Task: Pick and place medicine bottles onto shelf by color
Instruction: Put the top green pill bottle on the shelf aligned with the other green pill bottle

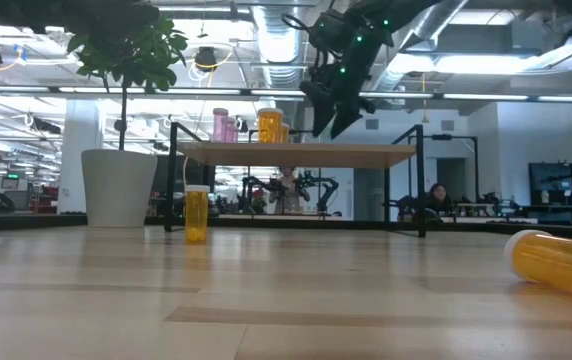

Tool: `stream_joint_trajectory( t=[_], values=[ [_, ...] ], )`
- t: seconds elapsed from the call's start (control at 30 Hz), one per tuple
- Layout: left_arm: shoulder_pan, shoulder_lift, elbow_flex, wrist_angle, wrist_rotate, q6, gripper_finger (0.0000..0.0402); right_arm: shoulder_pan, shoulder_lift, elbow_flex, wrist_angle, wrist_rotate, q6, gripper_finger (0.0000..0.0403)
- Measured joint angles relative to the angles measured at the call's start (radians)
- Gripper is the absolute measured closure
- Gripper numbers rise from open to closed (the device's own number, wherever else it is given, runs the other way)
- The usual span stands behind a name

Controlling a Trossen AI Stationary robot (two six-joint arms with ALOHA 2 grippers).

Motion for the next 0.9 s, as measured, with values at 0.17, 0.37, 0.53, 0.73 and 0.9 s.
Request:
stream_joint_trajectory(
  t=[0.17,0.37,0.53,0.73,0.9],
  values=[
    [0.000,0.000,0.000,0.000,0.000,0.000,0.0229,0.006,-0.003,0.078,-0.077,0.000,0.007,0.0147],
    [0.000,0.000,0.000,0.001,0.006,-0.001,0.0229,0.031,-0.004,0.199,-0.189,0.012,0.014,0.0147],
    [0.000,0.000,0.000,0.001,0.021,-0.003,0.0229,0.084,-0.013,0.257,-0.302,0.026,0.052,0.0147],
    [0.000,0.000,0.000,0.001,0.027,-0.005,0.0229,0.230,-0.082,0.250,-0.395,0.049,0.109,0.0147],
    [0.000,0.000,0.000,0.005,0.048,-0.014,0.0229,0.428,-0.150,0.250,-0.558,0.244,0.262,0.0147]
  ],
)
